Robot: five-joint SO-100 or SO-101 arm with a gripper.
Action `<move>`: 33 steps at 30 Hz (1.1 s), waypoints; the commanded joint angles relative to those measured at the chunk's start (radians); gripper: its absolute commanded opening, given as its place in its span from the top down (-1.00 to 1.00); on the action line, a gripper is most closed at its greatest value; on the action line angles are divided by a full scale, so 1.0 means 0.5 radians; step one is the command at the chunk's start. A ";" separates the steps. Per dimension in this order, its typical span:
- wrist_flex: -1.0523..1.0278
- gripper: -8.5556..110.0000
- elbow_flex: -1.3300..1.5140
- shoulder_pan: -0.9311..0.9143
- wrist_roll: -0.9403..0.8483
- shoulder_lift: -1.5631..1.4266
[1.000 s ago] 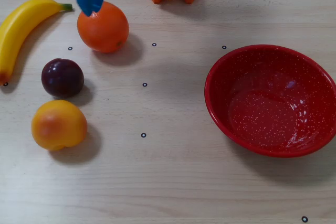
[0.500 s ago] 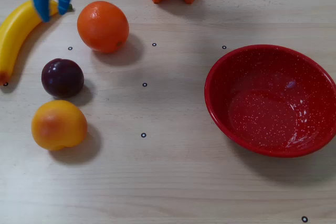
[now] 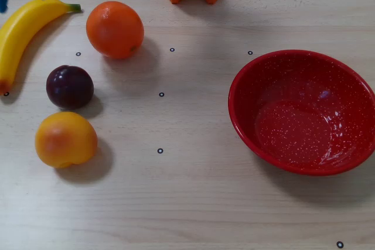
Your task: Put banana in the red bowl.
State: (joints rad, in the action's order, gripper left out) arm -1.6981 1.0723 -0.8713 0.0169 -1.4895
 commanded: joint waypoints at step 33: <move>-0.316 0.11 -0.420 -0.463 0.687 0.632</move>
State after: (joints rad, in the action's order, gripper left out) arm -1.8254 0.9526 -1.1213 0.3359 -1.1229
